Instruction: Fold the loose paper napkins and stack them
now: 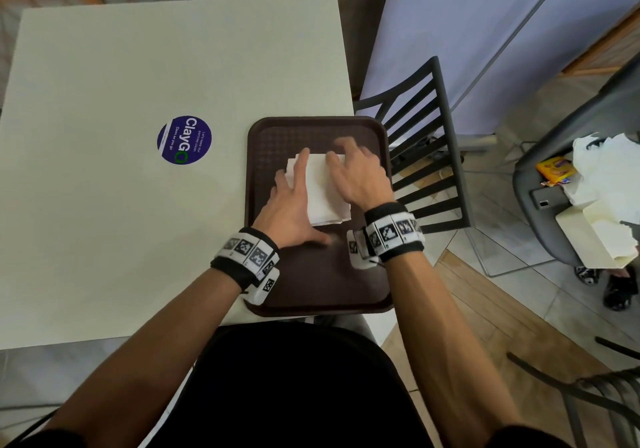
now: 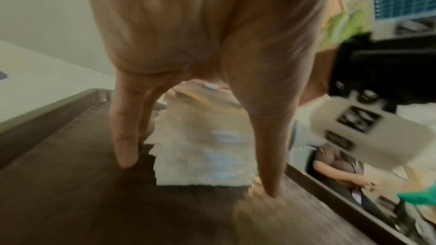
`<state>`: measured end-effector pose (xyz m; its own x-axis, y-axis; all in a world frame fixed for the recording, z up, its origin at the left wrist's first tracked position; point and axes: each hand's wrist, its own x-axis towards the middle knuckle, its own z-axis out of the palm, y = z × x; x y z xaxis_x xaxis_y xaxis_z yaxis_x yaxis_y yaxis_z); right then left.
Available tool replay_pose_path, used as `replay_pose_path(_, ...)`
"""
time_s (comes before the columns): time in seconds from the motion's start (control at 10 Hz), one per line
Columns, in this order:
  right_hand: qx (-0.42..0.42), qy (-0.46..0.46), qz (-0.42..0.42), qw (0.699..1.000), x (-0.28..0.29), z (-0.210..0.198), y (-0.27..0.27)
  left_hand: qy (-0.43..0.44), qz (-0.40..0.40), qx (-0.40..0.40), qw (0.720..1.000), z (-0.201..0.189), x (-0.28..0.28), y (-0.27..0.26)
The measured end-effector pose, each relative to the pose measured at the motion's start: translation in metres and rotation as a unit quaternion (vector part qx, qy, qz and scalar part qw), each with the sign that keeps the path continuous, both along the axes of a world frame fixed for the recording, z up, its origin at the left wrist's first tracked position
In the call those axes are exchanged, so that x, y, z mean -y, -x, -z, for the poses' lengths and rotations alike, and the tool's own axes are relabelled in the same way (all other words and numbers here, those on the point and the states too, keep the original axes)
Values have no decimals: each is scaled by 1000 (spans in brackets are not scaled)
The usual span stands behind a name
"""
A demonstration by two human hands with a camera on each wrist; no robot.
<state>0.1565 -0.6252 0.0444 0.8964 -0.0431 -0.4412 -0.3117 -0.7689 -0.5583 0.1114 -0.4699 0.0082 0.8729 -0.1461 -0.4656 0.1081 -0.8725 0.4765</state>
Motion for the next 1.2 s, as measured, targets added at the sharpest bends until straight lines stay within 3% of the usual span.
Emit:
replay_pose_path(0.1, -51, 31, -130, 990, -5, 3, -26, -44, -1, 55, 998, 11, 14, 3)
replay_pose_path(0.2, -75, 54, -192, 977, -7, 16, -45, -47, -32, 95, 994, 14, 20, -2)
replay_pose_path(0.4, -47, 20, -181, 982, 0, 15, -44, -11, -64, 37, 997, 5, 19, -10)
replay_pose_path(0.5, -22, -21, -84, 996, 10, 15, -32, 18, -83, 19, 996, 5, 14, -8)
replay_pose_path(0.6, -61, -26, 9, 998, 15, 18, -11, 31, -99, 14, 994, 7, 10, -6)
replay_pose_path(0.9, -64, -19, 35, 997, -2, 17, 1, 28, -95, 14, 995, -6, 0, -11)
replay_pose_path(1.1, 98, 21, -16, 995, -15, -26, 37, 37, -157, 41, 986, -43, -59, 43)
replay_pose_path(1.2, 192, 19, -33, 981, -16, -37, 77, 38, -201, 68, 976, -52, -107, 95)
